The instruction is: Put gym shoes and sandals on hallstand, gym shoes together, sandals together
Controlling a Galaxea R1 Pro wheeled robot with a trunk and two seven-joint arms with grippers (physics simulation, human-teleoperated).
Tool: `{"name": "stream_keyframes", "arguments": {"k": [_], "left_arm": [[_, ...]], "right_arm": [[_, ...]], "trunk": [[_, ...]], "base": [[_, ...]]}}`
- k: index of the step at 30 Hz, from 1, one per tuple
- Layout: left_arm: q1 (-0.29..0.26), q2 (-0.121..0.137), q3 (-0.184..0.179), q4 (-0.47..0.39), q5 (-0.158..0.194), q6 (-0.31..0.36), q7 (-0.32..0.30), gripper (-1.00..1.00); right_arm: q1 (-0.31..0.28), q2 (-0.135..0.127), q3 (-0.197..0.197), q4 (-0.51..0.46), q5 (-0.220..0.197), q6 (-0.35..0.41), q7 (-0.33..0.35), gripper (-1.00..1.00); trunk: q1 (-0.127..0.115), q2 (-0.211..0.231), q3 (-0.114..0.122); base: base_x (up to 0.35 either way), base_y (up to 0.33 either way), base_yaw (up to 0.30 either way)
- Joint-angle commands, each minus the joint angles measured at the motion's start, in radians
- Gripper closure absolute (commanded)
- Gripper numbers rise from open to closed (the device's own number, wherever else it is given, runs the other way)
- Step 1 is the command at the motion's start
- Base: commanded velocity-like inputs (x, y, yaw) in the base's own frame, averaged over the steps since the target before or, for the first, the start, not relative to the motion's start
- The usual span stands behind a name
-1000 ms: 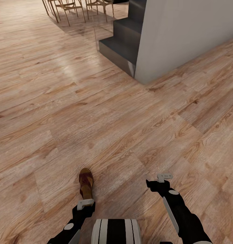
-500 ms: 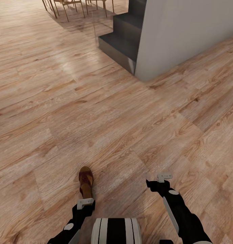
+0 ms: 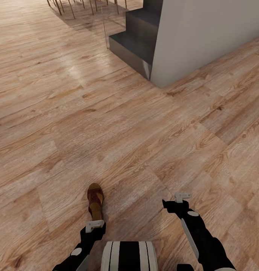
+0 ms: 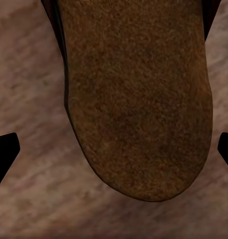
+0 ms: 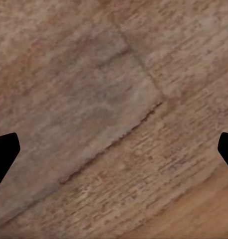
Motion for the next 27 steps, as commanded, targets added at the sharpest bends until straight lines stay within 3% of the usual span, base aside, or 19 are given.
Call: {"name": "stream_keyframes", "arguments": {"k": [1, 12, 13, 27], "left_arm": [[0.0, 0.0, -0.001, 0.001, 0.008, -0.003, 0.0, -1.0], [0.0, 0.0, -0.001, 0.001, 0.008, -0.003, 0.0, -1.0], [0.0, 0.001, 0.0, 0.001, 0.008, -0.003, 0.0, 1.0], [0.0, 0.001, 0.0, 0.001, 0.008, -0.003, 0.0, 1.0]], "right_arm": [[0.0, 0.0, 0.0, -0.001, 0.001, 0.005, 0.001, -1.0], [0.0, 0.0, 0.0, -0.001, 0.002, 0.005, 0.001, -1.0], [0.0, 0.0, 0.0, -0.001, 0.001, 0.005, 0.001, -1.0], [0.0, 0.0, 0.0, -0.001, 0.001, 0.005, 0.001, -1.0]], "trunk": [[0.0, 0.0, -0.001], [0.0, 0.0, -0.001], [0.0, 0.0, -0.001], [0.0, 0.0, -0.001]], "base": [[0.0, 0.0, 0.0], [0.0, 0.0, 0.0], [0.0, 0.0, 0.0], [0.0, 0.0, 0.0]]}}
